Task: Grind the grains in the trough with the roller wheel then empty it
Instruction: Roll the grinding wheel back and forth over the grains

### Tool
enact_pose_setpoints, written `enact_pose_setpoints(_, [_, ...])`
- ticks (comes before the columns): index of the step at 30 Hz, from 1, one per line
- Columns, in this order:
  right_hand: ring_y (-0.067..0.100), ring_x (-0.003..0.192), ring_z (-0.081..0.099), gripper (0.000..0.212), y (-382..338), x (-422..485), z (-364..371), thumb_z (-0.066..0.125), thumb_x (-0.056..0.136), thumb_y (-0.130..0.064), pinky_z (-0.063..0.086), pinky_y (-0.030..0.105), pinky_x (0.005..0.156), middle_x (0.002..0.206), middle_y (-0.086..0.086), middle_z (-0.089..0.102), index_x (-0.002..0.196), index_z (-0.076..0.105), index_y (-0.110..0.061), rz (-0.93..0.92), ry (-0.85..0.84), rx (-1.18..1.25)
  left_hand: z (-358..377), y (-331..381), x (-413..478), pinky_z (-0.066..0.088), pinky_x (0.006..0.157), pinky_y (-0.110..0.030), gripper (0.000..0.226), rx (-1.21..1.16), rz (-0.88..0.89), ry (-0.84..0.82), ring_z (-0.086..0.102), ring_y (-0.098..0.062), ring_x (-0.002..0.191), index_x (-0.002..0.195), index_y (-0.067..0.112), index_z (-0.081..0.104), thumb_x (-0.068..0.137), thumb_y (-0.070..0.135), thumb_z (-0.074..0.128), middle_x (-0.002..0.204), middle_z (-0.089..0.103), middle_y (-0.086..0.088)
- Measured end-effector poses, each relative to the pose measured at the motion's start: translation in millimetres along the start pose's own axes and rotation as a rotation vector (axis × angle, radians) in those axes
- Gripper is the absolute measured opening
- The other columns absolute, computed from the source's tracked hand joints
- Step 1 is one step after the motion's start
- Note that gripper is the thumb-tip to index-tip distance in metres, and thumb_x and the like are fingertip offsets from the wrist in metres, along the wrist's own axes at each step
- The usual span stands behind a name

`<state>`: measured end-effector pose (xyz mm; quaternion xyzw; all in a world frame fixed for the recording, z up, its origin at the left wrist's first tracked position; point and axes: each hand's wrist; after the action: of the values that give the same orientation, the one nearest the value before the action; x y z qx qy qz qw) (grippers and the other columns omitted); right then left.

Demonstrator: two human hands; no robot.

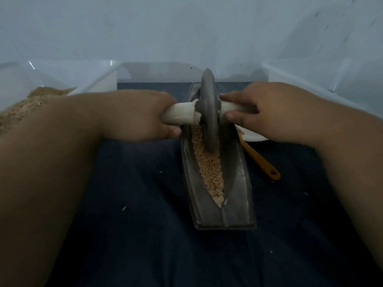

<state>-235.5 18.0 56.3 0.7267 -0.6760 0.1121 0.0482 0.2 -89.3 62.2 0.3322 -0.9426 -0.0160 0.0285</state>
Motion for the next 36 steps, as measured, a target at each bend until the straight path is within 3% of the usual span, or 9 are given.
enact_pose_setpoints(6, [-0.033,0.085,0.041,0.055,-12,-24,-39,0.025,0.061,-0.082,0.031,-0.001,0.065,0.088,-0.050,0.052,0.110,0.049,-0.072,-0.147,-0.217,0.088,-33,12,-31,0.048,0.072,-0.030,0.043,-0.034,0.062,-0.313,0.061,0.002,0.076,0.093,0.049,0.056,0.061,0.074,0.040,0.084,0.068,0.016])
enact_pose_setpoints(10, [-0.028,0.088,0.047,0.031,-13,-27,-44,0.040,0.071,-0.087,0.032,0.006,0.065,0.094,-0.051,0.052,0.101,0.037,-0.086,-0.156,-0.270,0.126,-36,12,-33,0.048,0.059,-0.019,0.035,-0.133,0.092,-0.414,0.064,0.005,0.074,0.091,0.055,0.059,0.061,0.070,0.049,0.083,0.069,0.026])
enact_pose_setpoints(13, [-0.023,0.087,0.049,0.039,-8,-18,-33,0.045,0.068,-0.076,0.031,0.007,0.063,0.090,-0.041,0.060,0.106,0.041,-0.081,-0.099,-0.253,0.120,-25,0,-20,0.048,0.069,-0.029,0.032,-0.117,0.036,-0.289,0.063,-0.002,0.077,0.092,0.048,0.062,0.070,0.067,0.049,0.085,0.068,0.018])
enact_pose_setpoints(15, [-0.010,0.087,0.053,0.050,0,-9,-18,0.053,0.079,-0.062,0.030,0.012,0.066,0.106,-0.032,0.060,0.127,0.042,-0.067,-0.050,-0.152,0.101,-10,-8,-5,0.044,0.072,-0.033,0.026,-0.080,-0.006,-0.142,0.060,-0.009,0.081,0.097,0.038,0.060,0.083,0.060,0.053,0.085,0.064,0.010])
enact_pose_setpoints(19, [0.022,0.113,0.052,0.059,9,9,15,0.060,0.092,-0.041,0.040,0.034,0.085,0.122,0.001,0.058,0.145,0.034,-0.046,-0.005,0.080,0.001,19,-11,17,0.041,0.073,-0.035,0.014,0.015,-0.016,0.196,0.056,-0.024,0.090,0.105,0.029,0.052,0.093,0.038,0.052,0.093,0.056,0.004])
enact_pose_setpoints(23, [0.025,0.113,0.051,0.059,12,14,22,0.058,0.092,-0.042,0.042,0.040,0.092,0.117,0.003,0.056,0.146,0.034,-0.043,-0.006,0.158,-0.012,25,-14,20,0.046,0.080,-0.043,0.020,0.055,0.005,0.286,0.055,-0.028,0.094,0.109,0.030,0.050,0.092,0.040,0.051,0.098,0.054,0.001])
enact_pose_setpoints(30, [0.008,0.100,0.045,0.058,9,6,12,0.055,0.088,-0.054,0.034,0.030,0.078,0.106,-0.015,0.048,0.143,0.037,-0.048,-0.007,0.073,0.011,9,-3,8,0.038,0.065,-0.033,0.041,0.112,-0.061,0.104,0.052,-0.013,0.075,0.101,0.027,0.051,0.082,0.062,0.044,0.085,0.055,0.007])
enact_pose_setpoints(34, [-0.013,0.089,0.052,0.055,-1,-11,-21,0.042,0.065,-0.080,0.033,0.008,0.070,0.099,-0.039,0.054,0.120,0.039,-0.075,-0.067,-0.178,0.117,-13,8,-13,0.037,0.058,-0.026,0.062,-0.020,-0.034,-0.159,0.059,-0.006,0.065,0.083,0.032,0.058,0.059,0.084,0.033,0.071,0.065,0.005])
enact_pose_setpoints(36, [-0.022,0.090,0.051,0.050,-5,-20,-35,0.039,0.059,-0.081,0.036,0.009,0.069,0.094,-0.040,0.061,0.109,0.040,-0.081,-0.107,-0.267,0.162,-23,10,-21,0.043,0.061,-0.026,0.066,-0.101,-0.017,-0.300,0.063,-0.003,0.066,0.083,0.034,0.063,0.062,0.091,0.035,0.071,0.069,0.015])
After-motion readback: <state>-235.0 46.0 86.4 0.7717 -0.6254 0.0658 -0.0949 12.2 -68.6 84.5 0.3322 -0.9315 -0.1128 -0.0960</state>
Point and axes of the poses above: each hand's wrist, its own x-axis towards the middle knuckle, its own z-axis out of the palm, y = z × x
